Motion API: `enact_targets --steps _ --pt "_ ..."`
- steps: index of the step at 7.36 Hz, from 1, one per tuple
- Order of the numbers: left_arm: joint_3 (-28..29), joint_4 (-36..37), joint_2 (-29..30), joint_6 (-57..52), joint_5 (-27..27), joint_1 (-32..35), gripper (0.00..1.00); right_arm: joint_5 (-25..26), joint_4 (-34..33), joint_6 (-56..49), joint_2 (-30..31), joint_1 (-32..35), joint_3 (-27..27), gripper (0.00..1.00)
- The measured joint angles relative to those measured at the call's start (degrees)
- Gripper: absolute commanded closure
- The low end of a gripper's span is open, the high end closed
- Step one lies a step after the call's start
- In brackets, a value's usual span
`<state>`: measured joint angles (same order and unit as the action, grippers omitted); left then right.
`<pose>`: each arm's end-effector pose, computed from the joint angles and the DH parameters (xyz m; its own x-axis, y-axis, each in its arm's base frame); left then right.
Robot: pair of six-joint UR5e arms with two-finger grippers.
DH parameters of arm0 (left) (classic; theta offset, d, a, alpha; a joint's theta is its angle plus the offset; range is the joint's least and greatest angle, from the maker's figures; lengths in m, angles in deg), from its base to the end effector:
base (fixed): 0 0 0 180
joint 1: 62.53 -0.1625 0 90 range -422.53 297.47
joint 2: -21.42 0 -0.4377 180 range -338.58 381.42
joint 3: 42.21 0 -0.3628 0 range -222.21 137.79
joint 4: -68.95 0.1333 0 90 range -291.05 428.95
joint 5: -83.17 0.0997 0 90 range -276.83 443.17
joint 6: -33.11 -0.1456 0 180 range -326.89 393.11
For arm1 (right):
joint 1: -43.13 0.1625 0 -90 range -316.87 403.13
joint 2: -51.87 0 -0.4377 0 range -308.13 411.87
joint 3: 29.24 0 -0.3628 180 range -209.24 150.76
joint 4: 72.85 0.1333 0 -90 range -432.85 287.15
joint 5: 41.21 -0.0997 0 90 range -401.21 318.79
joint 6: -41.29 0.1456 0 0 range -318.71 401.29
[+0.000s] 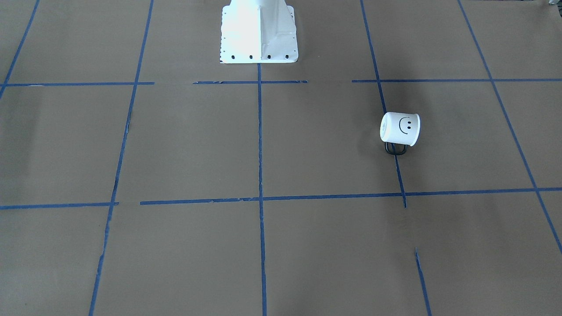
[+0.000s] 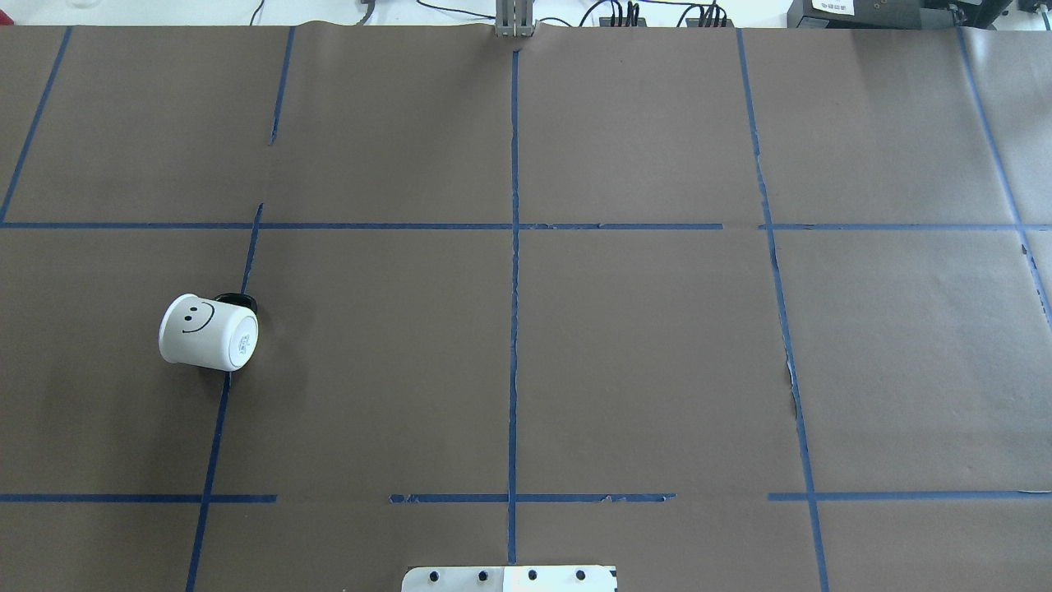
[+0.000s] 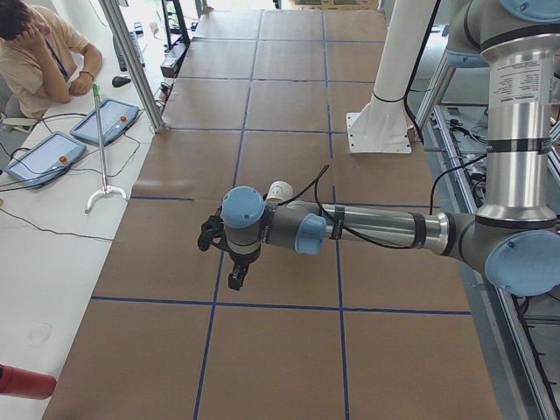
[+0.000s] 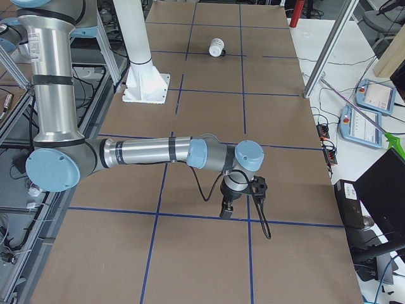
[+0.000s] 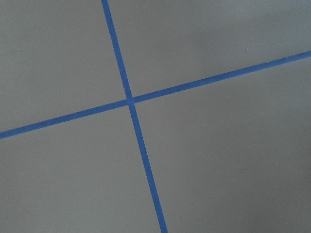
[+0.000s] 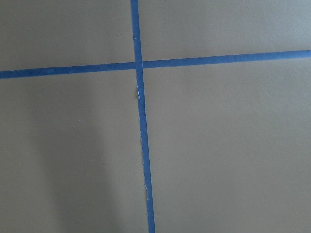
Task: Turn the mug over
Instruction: 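Move the left gripper down toward the white mug lying on its side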
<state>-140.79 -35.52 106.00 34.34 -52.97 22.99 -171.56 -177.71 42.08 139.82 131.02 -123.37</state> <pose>0.0066 -0.4473 0.6442 0.6752 0.2514 -0.6935 -0.0600 0.9557 0.2880 0.0221 -0.4593 0.6856 0.7656 0.0832 0.6379 0.0258 0.9868 -0.1597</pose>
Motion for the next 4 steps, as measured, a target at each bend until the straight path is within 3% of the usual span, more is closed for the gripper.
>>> enact_targets --steps 4 --pt "0.2 -35.6 -10.0 36.5 13.1 -16.4 0.0 0.0 0.0 0.0 0.0 0.0 0.0 0.0"
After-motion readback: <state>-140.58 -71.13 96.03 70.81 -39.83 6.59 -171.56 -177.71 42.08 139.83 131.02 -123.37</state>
